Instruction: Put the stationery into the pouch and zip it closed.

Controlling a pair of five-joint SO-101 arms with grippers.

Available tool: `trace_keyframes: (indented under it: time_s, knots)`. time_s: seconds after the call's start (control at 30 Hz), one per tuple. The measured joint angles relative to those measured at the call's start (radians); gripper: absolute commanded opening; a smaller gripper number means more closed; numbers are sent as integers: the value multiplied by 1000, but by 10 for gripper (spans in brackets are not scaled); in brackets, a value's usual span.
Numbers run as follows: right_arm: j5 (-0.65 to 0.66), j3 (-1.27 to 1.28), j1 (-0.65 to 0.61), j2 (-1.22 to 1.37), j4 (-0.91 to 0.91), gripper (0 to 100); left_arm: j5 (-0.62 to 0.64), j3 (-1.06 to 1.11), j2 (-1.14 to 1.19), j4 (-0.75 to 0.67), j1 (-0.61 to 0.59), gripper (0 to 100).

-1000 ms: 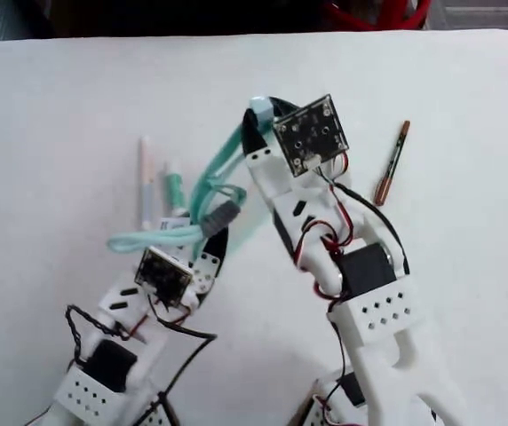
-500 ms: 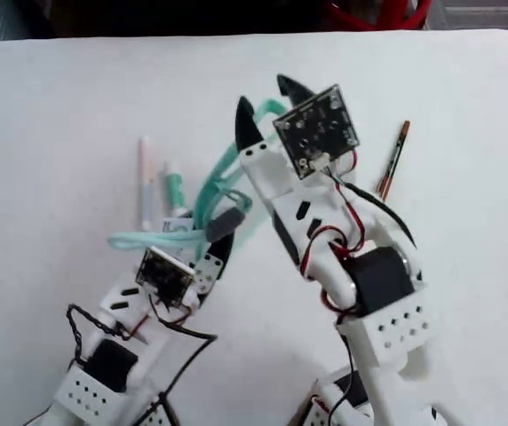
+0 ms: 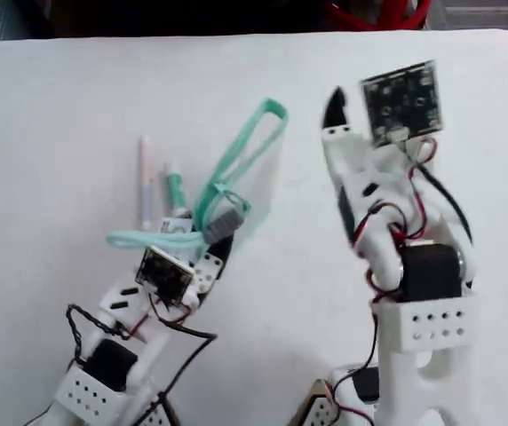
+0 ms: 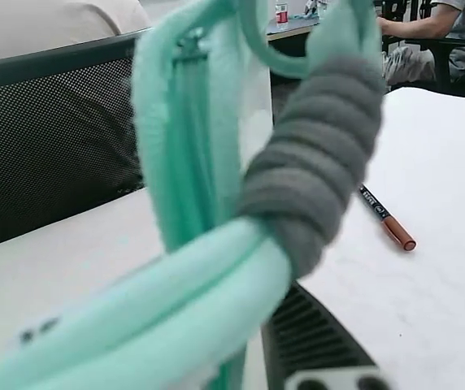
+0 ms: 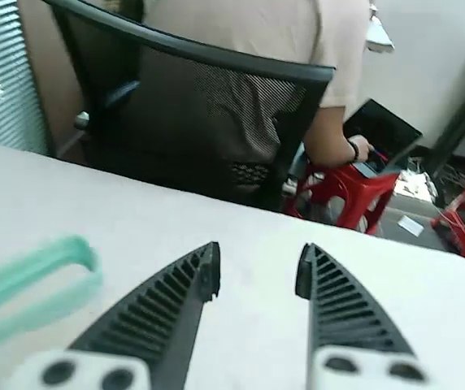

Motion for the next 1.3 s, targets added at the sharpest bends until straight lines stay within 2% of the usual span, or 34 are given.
trace_keyframes:
  time_s: [0.2, 0.37, 0.5, 0.67, 0.8, 0.9, 0.97, 1.07, 1.2, 1.3]
  knots:
    - [0, 181, 152, 83, -121, 149, -2, 0, 0, 0, -2, 98]
    - [-41, 422, 233, 318, -436, 149, -2, 0, 0, 0, -3, 98]
    - [-118, 417, 261, 529, -563, 143, -2, 0, 0, 0, -3, 98]
    - [-157, 348, 253, 715, -580, 12, -2, 0, 0, 0, -3, 98]
    - [-152, 321, 259, 746, -572, 123, -2, 0, 0, 0, -3, 92]
    - [-97, 295, 256, 746, -488, 224, -2, 2, 0, 0, -3, 53]
    - [-86, 292, 255, 746, -463, 243, -2, 2, 0, 0, -3, 43]
    - [-74, 292, 247, 750, -453, 194, 0, 2, 2, 0, -3, 40]
    - [-74, 292, 242, 752, -453, 3, 0, 2, -2, 25, -3, 39]
    - [-74, 288, 236, 760, -453, 95, 0, 0, -2, 28, -3, 39]
